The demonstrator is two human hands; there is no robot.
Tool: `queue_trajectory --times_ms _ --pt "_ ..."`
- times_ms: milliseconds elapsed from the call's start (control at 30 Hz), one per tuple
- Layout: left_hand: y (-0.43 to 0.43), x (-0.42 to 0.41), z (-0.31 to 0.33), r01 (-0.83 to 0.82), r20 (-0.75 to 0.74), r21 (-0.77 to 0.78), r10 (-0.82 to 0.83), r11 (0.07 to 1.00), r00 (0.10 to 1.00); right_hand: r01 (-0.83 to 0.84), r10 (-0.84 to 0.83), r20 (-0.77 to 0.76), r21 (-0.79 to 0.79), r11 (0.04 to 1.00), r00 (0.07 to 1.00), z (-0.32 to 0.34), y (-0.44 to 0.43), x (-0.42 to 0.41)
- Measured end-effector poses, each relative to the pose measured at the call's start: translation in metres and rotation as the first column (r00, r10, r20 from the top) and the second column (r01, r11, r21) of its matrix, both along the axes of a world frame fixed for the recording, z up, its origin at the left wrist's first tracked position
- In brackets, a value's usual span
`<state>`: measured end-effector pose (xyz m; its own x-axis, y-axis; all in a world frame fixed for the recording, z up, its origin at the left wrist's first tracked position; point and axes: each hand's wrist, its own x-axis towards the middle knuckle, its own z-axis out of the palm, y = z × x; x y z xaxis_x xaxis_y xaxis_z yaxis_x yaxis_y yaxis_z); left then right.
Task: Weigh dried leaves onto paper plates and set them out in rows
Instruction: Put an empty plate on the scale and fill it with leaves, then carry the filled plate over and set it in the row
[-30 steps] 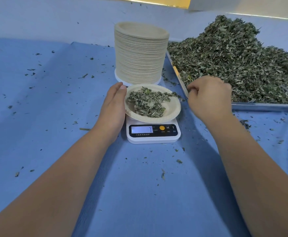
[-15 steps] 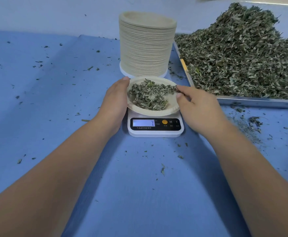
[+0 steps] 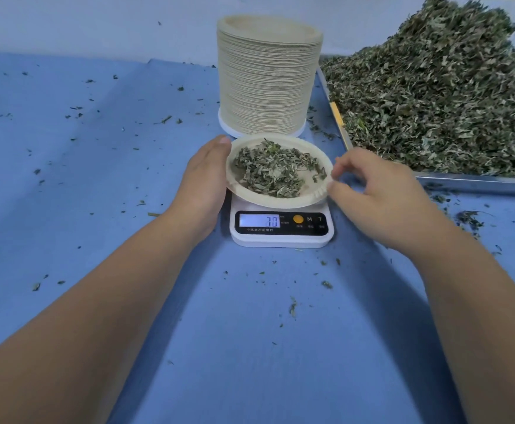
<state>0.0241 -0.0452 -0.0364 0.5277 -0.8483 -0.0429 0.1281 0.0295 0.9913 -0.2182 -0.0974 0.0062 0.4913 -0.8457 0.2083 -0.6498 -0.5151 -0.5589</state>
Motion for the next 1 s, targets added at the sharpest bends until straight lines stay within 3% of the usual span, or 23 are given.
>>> queue_trajectory --times_ms 167,533,733,867,1000 --pt "0.003 -0.003 0.005 -0.022 0.015 -0.012 0.022 1.000 1.000 -0.125 0.125 0.003 0.091 0.988 0.992 0.004 0.009 0.005" --pt "0.005 -0.005 0.009 -0.008 0.057 -0.016 0.008 1.000 0.998 -0.154 0.152 0.044 0.026 0.988 0.987 -0.004 -0.002 -0.001" --pt "0.013 0.004 0.024 -0.036 -0.061 -0.072 0.032 0.997 0.998 -0.145 0.143 0.220 -0.008 0.989 0.965 0.001 0.008 0.013" --pt "0.032 0.035 0.044 -0.194 -0.099 -0.038 0.190 0.980 0.977 -0.174 0.173 0.243 -0.016 0.985 0.955 0.006 0.027 0.056" --pt "0.080 0.092 0.052 -0.355 0.005 0.019 0.355 0.935 0.935 -0.265 0.257 0.257 -0.004 0.964 0.932 0.002 0.053 0.122"
